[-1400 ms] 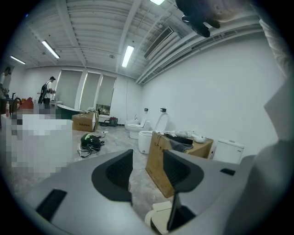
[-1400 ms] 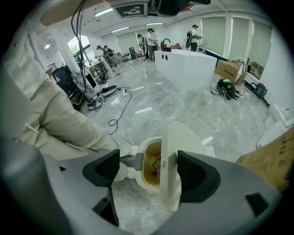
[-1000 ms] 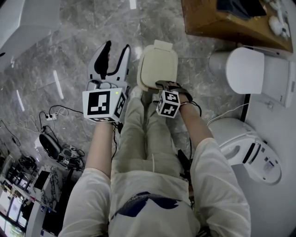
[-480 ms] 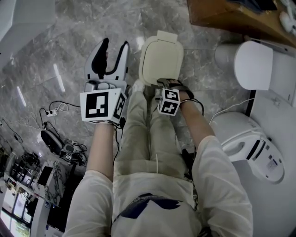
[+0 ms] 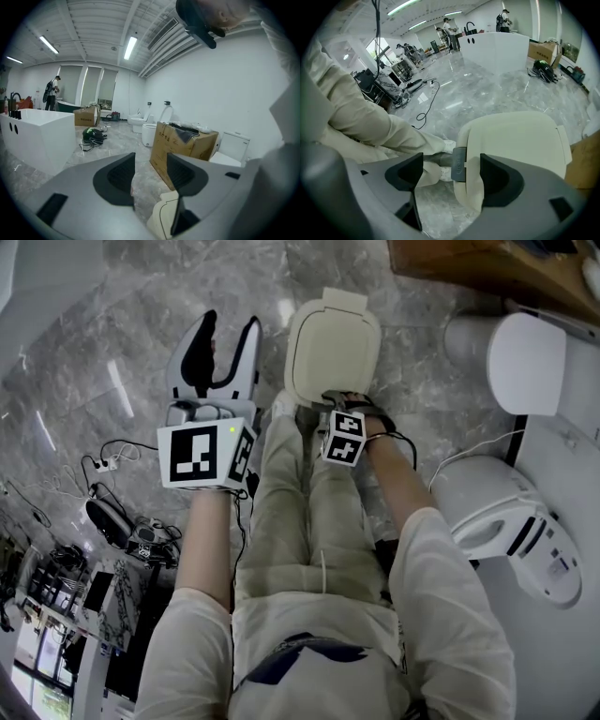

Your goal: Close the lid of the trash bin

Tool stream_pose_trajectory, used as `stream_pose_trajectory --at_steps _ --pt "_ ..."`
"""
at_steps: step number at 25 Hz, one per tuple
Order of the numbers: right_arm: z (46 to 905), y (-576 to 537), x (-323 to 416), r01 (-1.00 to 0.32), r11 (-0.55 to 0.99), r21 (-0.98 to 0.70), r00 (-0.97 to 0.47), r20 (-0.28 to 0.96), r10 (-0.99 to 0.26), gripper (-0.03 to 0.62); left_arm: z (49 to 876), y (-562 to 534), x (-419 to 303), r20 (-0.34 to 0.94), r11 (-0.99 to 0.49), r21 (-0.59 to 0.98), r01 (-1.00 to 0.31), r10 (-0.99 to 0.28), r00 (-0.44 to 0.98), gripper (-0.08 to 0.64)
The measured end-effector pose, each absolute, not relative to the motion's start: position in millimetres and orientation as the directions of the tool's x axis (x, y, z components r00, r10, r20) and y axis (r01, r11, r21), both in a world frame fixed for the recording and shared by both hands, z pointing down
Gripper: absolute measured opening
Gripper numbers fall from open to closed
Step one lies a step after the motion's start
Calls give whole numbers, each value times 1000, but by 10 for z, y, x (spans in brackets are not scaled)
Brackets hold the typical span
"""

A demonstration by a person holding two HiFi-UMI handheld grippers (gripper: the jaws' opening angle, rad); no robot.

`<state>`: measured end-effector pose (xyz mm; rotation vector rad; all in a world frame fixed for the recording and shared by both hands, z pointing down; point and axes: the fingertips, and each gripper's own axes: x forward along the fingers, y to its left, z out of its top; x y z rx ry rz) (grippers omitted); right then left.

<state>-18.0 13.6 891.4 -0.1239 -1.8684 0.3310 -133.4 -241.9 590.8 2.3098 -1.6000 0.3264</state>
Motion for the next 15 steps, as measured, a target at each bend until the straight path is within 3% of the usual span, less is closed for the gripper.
stream_pose_trajectory --at_steps 9,15 --pt "9169 139 -171 -83 953 -291 -292 921 256 390 6140 -2500 -1318 378 -333 137 -933 -853 360 196" --pt "9196 107 -177 -106 956 -272 -320 920 226 339 6207 -2450 -1281 388 -343 142 -929 -844 371 196"
